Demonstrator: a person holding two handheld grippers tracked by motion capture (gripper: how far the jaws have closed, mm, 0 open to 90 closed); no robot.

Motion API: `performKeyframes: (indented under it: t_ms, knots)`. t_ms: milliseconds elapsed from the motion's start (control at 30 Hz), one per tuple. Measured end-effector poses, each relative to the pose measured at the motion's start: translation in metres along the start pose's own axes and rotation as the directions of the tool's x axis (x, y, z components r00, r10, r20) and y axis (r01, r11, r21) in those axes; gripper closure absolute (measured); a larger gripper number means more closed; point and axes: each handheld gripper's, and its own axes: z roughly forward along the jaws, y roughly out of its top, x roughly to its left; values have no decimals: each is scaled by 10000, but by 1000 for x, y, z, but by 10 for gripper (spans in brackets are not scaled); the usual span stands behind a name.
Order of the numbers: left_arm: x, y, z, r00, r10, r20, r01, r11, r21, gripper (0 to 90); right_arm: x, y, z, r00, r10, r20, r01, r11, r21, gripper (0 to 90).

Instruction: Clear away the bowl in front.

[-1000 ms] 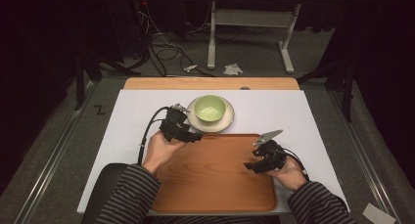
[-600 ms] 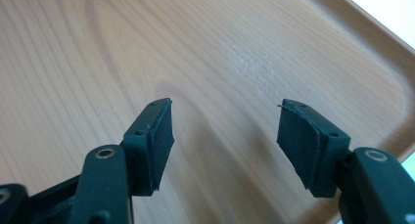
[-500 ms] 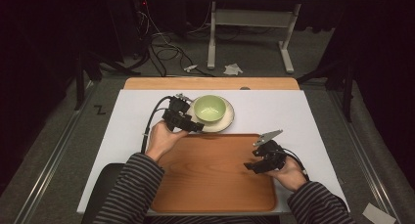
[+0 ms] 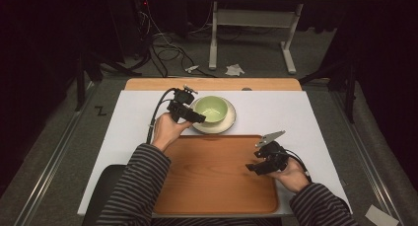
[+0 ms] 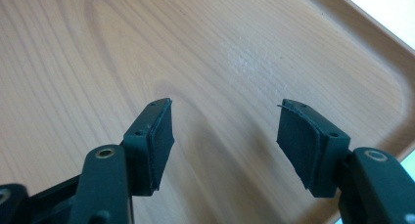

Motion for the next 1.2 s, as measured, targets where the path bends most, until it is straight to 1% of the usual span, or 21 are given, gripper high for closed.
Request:
performKeyframes:
  t_ms: [100,133,200,233,267,333,400,467,500,533,667,700,833,900,1033,1133,1200]
  knots:
    - [0,3,7,9995,91,-300,-89,9999,55,376,1,0,0,10000,35,35,-35,10000,19,398]
    - [1,4,9,9988,250,-409,-243,9995,177,378,1,0,-1,10000,26,38,-26,10000,25,398]
    - [1,7,13,9978,380,-539,-367,9990,248,382,0,0,0,10000,0,-1,0,10000,8,398]
    - [1,7,13,9978,380,-539,-367,9990,248,388,0,0,0,10000,21,-3,-21,10000,27,398]
    - [2,11,19,9973,338,-658,-322,9992,254,388,0,0,0,10000,24,-4,-24,10000,23,398]
    - [2,13,25,9968,231,-763,-210,9994,281,394,0,0,-1,10000,14,11,-14,10000,-21,398]
    - [2,15,30,9956,265,-894,-239,9992,307,398,0,0,-1,10000,15,9,-15,10000,-17,399]
    - [3,16,34,9951,141,-980,-110,9994,317,407,1,0,-1,10000,3,10,-3,10000,-18,399]
    - [4,17,38,9941,146,-1078,-109,9993,348,409,1,0,-1,10000,2,-5,-2,10000,-14,398]
    - [5,18,39,9930,236,-1159,-187,9989,437,410,0,0,0,10000,8,-32,-8,10000,1,399]
    - [9,22,49,9892,203,-1453,-132,9987,499,419,0,0,-1,10000,22,-44,-22,10000,-41,399]
    - [10,24,51,9889,104,-1483,-41,9991,425,432,0,0,-1,10000,22,-47,-22,10000,-40,398]
    - [14,25,60,9856,-145,-1687,230,9986,485,460,-1,-1,-2,9999,72,-76,-73,9999,-73,399]
    - [17,26,63,9842,-209,-1758,307,9981,534,481,-1,-1,-1,9999,129,-72,-129,9999,-65,399]
    - [21,25,71,9816,-382,-1869,508,9967,629,525,-1,0,-2,10000,39,-85,-40,10000,-71,399]
    - [25,24,76,9795,-467,-1962,615,9956,700,566,-1,0,-1,9999,56,-102,-56,10000,-66,399]
    - [28,25,79,9769,-598,-2053,760,9945,720,588,-1,0,-1,9999,75,-96,-75,10000,-38,399]
